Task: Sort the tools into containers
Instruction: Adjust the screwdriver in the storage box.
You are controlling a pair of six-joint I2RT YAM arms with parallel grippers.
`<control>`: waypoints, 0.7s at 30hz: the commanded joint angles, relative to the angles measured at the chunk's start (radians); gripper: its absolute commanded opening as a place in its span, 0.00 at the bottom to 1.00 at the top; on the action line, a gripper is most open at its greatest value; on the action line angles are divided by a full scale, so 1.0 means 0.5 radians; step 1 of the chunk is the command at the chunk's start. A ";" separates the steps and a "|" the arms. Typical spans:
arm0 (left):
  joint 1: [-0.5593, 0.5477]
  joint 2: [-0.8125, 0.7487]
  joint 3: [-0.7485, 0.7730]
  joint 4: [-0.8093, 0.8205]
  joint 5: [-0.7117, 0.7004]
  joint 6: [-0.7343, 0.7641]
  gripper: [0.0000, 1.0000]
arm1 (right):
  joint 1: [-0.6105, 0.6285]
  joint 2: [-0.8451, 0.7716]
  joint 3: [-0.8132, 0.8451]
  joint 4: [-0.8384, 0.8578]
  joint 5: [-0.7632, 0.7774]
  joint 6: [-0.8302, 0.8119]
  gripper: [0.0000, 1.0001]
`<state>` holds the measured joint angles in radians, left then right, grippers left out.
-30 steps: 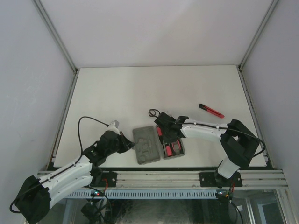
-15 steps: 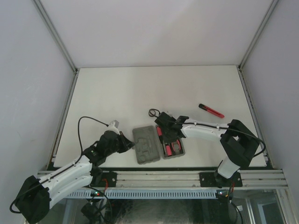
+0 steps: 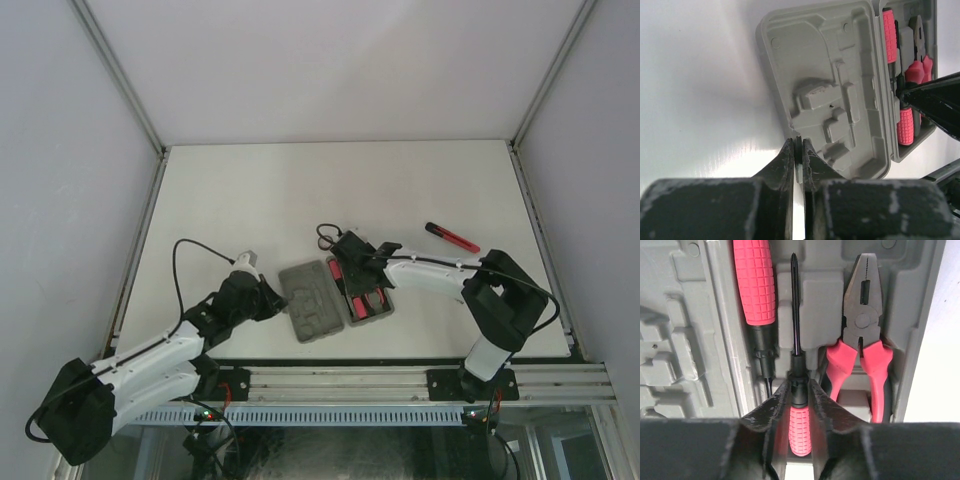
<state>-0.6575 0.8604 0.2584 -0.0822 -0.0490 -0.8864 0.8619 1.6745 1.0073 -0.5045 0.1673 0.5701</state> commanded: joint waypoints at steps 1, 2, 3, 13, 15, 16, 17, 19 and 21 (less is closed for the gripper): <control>-0.004 0.035 0.150 -0.004 0.067 0.098 0.13 | -0.034 0.038 -0.023 0.110 0.069 -0.072 0.24; -0.004 0.027 0.162 -0.017 0.061 0.107 0.16 | -0.031 0.007 -0.025 0.104 0.038 -0.071 0.27; -0.002 0.014 0.173 -0.033 0.051 0.116 0.19 | -0.028 -0.025 -0.026 0.098 0.021 -0.070 0.30; 0.006 -0.180 0.303 -0.346 -0.059 0.226 0.37 | 0.009 -0.455 -0.063 0.031 -0.007 -0.059 0.41; 0.008 -0.230 0.328 -0.416 -0.081 0.255 0.38 | 0.010 -0.583 -0.107 0.039 0.029 -0.045 0.41; 0.008 -0.255 0.342 -0.447 -0.089 0.270 0.38 | 0.012 -0.640 -0.134 0.055 0.056 -0.039 0.42; 0.008 -0.281 0.354 -0.480 -0.101 0.289 0.39 | 0.011 -0.697 -0.160 0.067 0.085 -0.032 0.42; 0.008 -0.327 0.385 -0.538 -0.112 0.317 0.40 | 0.013 -0.817 -0.241 0.103 0.156 -0.016 0.44; 0.008 -0.363 0.411 -0.593 -0.130 0.340 0.40 | 0.010 -0.934 -0.322 0.166 0.199 -0.019 0.46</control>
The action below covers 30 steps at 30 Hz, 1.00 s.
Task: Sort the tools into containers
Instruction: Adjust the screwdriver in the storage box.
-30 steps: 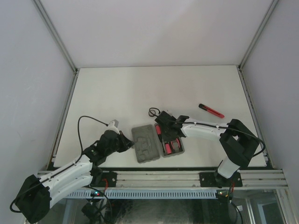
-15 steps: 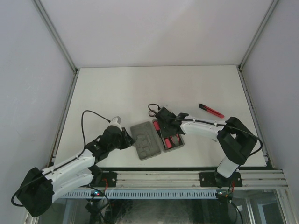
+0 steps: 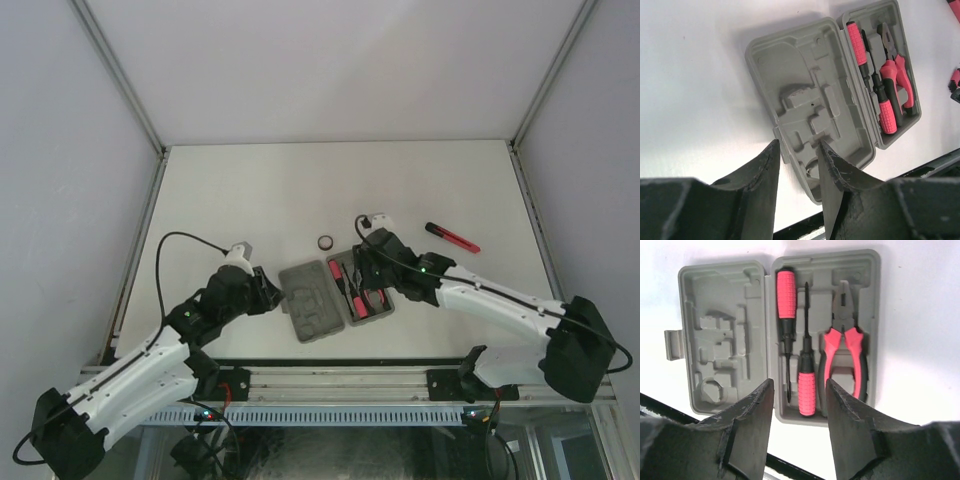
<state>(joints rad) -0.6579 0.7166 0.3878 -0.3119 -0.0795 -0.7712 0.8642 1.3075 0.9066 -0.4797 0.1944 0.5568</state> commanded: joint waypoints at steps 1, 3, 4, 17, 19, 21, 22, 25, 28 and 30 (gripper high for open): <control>0.009 -0.091 0.168 -0.162 -0.078 0.121 0.41 | 0.004 -0.256 -0.161 0.151 0.155 0.003 0.46; 0.009 -0.113 0.195 -0.199 -0.092 0.143 0.41 | 0.000 -0.355 -0.237 0.202 0.167 -0.001 0.47; 0.009 -0.116 0.204 -0.209 -0.098 0.154 0.42 | -0.005 -0.395 -0.268 0.213 0.180 0.009 0.47; 0.009 0.284 0.543 -0.263 -0.169 0.428 0.49 | -0.041 -0.751 -0.503 0.101 0.175 0.013 0.50; 0.009 0.391 0.624 -0.262 -0.173 0.460 0.50 | -0.072 -0.826 -0.533 0.060 0.186 0.050 0.50; 0.009 0.504 0.702 -0.255 -0.169 0.483 0.50 | -0.128 -0.904 -0.574 0.035 0.140 0.088 0.51; 0.009 0.556 0.742 -0.245 -0.164 0.497 0.50 | -0.161 -0.939 -0.599 0.035 0.094 0.102 0.51; 0.009 0.730 0.881 -0.219 -0.148 0.529 0.51 | -0.267 -1.055 -0.701 0.060 -0.046 0.177 0.54; 0.009 0.916 1.027 -0.222 -0.139 0.566 0.51 | -0.399 -1.169 -0.805 0.086 -0.209 0.236 0.60; 0.009 1.055 1.119 -0.240 -0.140 0.582 0.51 | -0.477 -1.227 -0.864 0.100 -0.307 0.230 0.61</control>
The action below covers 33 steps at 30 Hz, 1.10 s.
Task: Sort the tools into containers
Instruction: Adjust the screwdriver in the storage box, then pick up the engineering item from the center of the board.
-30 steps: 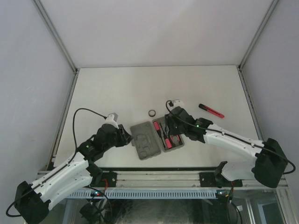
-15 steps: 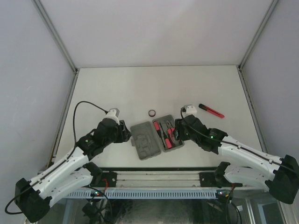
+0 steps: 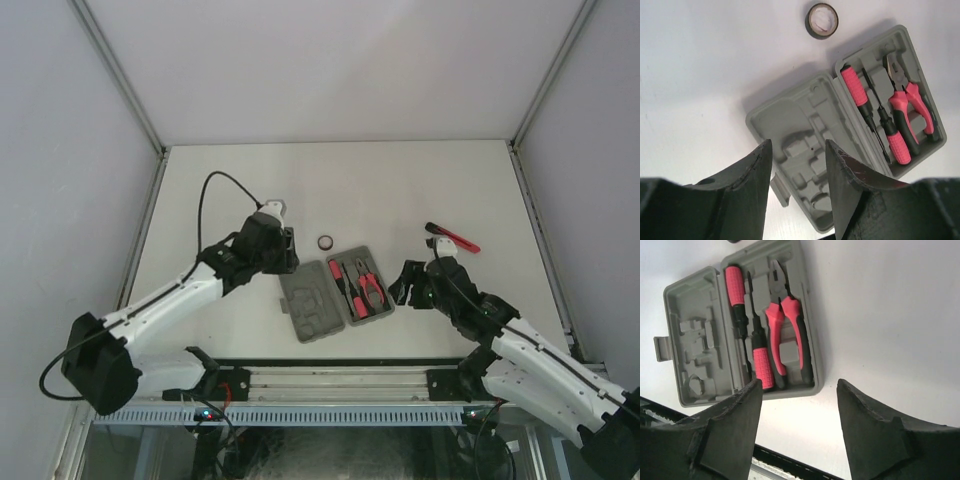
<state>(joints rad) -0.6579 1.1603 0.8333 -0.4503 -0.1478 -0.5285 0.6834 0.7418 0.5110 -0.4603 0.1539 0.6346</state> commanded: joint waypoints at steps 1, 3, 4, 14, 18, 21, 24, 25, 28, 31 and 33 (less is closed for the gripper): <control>0.009 0.222 0.275 0.033 0.000 0.107 0.54 | -0.160 -0.117 -0.089 0.059 -0.263 0.066 0.62; 0.009 0.332 0.362 0.022 0.014 0.129 0.56 | -0.210 -0.166 -0.114 0.055 -0.307 0.054 0.63; 0.009 0.384 0.410 0.016 0.017 0.141 0.56 | -0.227 -0.198 -0.125 0.058 -0.319 0.049 0.63; 0.006 0.968 0.957 -0.124 0.031 0.243 0.57 | -0.253 -0.611 -0.296 0.200 -0.169 0.157 0.80; 0.006 1.156 1.143 -0.188 0.028 0.266 0.60 | -0.256 -0.688 -0.318 0.176 -0.130 0.185 0.88; 0.006 1.279 1.267 -0.232 0.018 0.288 0.62 | -0.259 -0.714 -0.324 0.177 -0.141 0.149 0.90; 0.006 1.392 1.385 -0.291 -0.006 0.306 0.63 | -0.265 -0.704 -0.311 0.190 -0.186 0.081 0.90; 0.004 1.423 1.420 -0.311 -0.018 0.309 0.63 | -0.270 -0.693 -0.310 0.195 -0.199 0.073 0.90; 0.005 1.499 1.490 -0.340 -0.021 0.315 0.64 | -0.287 -0.647 -0.309 0.210 -0.241 0.067 0.90; 0.006 1.563 1.533 -0.353 -0.019 0.316 0.64 | -0.300 -0.609 -0.309 0.228 -0.271 0.071 0.90; 0.003 1.608 1.561 -0.370 -0.013 0.323 0.64 | -0.306 -0.591 -0.310 0.233 -0.284 0.069 0.90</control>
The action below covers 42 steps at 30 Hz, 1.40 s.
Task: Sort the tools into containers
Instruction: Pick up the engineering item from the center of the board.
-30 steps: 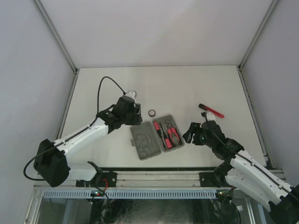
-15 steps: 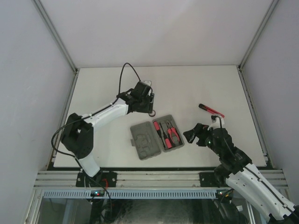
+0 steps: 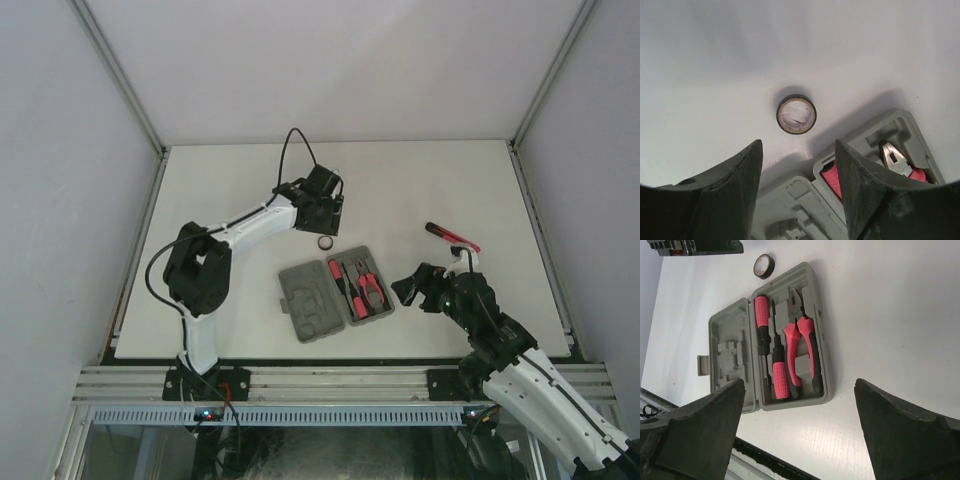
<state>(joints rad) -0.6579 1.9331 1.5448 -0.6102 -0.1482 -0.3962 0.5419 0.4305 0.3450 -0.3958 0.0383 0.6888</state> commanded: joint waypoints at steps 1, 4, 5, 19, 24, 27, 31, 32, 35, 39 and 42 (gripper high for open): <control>0.005 0.093 0.156 -0.061 -0.009 0.061 0.64 | -0.027 0.038 0.022 0.101 -0.057 -0.043 0.90; 0.006 0.163 0.212 -0.099 0.008 0.073 0.64 | -0.034 0.056 0.022 0.088 -0.060 -0.047 0.89; 0.005 0.184 0.238 -0.110 0.015 0.077 0.64 | -0.034 0.059 0.020 0.082 -0.061 -0.050 0.89; 0.006 0.374 0.327 -0.169 0.001 0.051 0.66 | -0.053 0.055 -0.008 0.038 -0.060 -0.079 0.88; 0.005 0.409 0.331 -0.179 -0.006 0.032 0.66 | -0.058 0.073 -0.007 0.028 -0.066 -0.106 0.88; 0.006 0.428 0.339 -0.185 -0.001 0.034 0.65 | -0.062 0.080 -0.010 0.032 -0.077 -0.105 0.88; 0.006 0.462 0.373 -0.195 0.005 0.039 0.64 | -0.062 0.070 -0.036 0.046 -0.088 -0.078 0.87; 0.006 0.470 0.386 -0.201 0.006 0.042 0.64 | -0.062 0.063 -0.040 0.048 -0.092 -0.073 0.87; 0.006 0.504 0.424 -0.214 0.014 0.045 0.63 | -0.062 0.052 -0.059 0.049 -0.094 -0.062 0.87; 0.006 0.522 0.440 -0.213 0.019 0.043 0.60 | -0.064 0.038 -0.059 0.049 -0.095 -0.063 0.87; 0.005 0.527 0.444 -0.214 0.014 0.046 0.58 | -0.065 0.034 -0.060 0.055 -0.098 -0.061 0.87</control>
<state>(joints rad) -0.6579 2.1937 1.7168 -0.7170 -0.1467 -0.3737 0.5167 0.4591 0.3073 -0.4000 -0.0059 0.6582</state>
